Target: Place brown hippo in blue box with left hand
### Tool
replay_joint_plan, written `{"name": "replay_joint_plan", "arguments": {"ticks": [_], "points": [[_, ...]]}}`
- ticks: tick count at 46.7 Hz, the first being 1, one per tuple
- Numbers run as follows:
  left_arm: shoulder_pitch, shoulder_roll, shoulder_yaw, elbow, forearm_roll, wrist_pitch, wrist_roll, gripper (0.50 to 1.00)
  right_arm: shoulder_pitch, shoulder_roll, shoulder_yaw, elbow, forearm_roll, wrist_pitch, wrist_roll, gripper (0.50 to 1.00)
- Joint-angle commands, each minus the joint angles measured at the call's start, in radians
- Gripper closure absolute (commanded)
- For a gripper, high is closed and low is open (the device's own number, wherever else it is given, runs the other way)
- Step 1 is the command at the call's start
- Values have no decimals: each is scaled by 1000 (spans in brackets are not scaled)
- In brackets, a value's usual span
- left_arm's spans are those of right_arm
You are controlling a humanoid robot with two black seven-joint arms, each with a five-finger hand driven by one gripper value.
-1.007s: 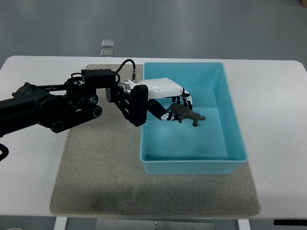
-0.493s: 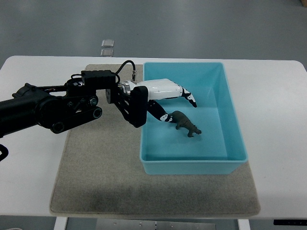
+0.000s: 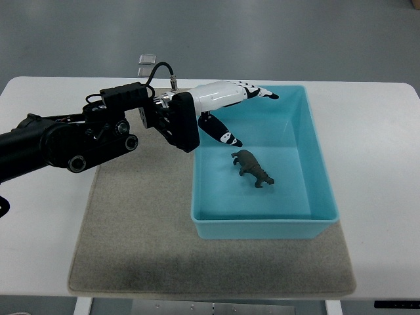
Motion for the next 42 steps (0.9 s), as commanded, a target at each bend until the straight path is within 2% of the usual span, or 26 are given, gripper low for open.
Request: {"name": "replay_joint_plan", "arguments": {"ticks": [1, 19, 30, 42], "points": [[0, 15, -3, 0, -78, 2, 0, 508, 0, 0, 0, -1, 0, 0, 0, 564], [2, 103, -59, 3, -344, 4, 1, 506, 0, 0, 0, 0, 0, -1, 0, 564], [38, 112, -130, 57, -485, 2, 5, 506, 0, 0, 0, 0, 0, 1, 0, 564], [41, 133, -133, 87, -807, 2, 12, 508, 0, 0, 0, 0, 0, 1, 0, 564]]}}
